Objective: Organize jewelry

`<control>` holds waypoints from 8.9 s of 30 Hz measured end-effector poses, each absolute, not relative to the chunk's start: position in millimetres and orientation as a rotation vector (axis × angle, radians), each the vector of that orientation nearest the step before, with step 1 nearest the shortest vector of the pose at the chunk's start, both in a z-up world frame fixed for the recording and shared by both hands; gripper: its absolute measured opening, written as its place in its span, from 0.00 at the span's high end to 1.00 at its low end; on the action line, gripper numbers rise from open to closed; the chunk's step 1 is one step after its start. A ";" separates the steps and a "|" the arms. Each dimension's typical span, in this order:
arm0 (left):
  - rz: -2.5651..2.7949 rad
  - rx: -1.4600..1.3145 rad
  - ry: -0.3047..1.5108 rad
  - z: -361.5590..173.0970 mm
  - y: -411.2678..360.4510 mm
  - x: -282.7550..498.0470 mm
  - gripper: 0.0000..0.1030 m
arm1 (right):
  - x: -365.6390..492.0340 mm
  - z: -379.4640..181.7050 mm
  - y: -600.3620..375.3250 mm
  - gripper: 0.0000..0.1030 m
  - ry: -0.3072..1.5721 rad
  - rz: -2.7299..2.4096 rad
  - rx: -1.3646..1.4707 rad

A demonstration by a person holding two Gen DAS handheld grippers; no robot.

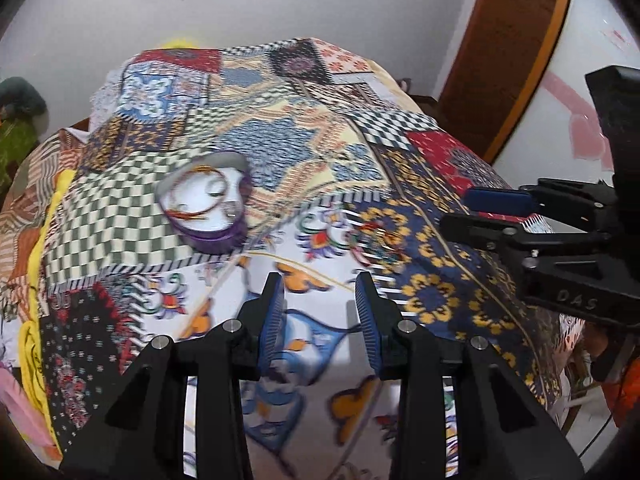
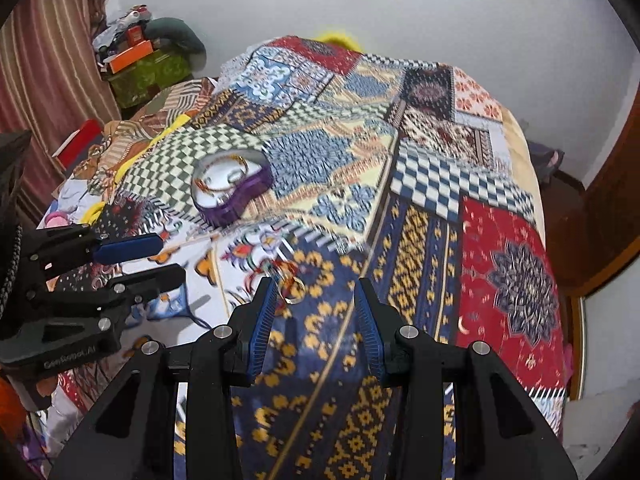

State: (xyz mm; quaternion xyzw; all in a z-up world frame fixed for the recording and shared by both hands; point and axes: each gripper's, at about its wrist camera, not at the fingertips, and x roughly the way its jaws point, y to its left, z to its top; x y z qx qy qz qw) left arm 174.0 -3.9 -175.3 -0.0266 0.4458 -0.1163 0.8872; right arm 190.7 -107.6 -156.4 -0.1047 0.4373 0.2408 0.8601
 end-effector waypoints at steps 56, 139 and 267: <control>-0.157 -0.101 0.848 -187.8 45.2 144.2 0.93 | 190.5 -187.2 -56.3 0.64 1.051 0.646 -0.189; -0.062 -0.133 0.868 -207.6 93.8 271.5 0.93 | 303.2 -166.2 33.4 0.93 1.058 0.664 -0.151; -0.144 -0.087 0.739 -128.7 22.4 196.8 0.94 | 225.5 -114.1 -101.1 0.91 0.801 0.542 -0.209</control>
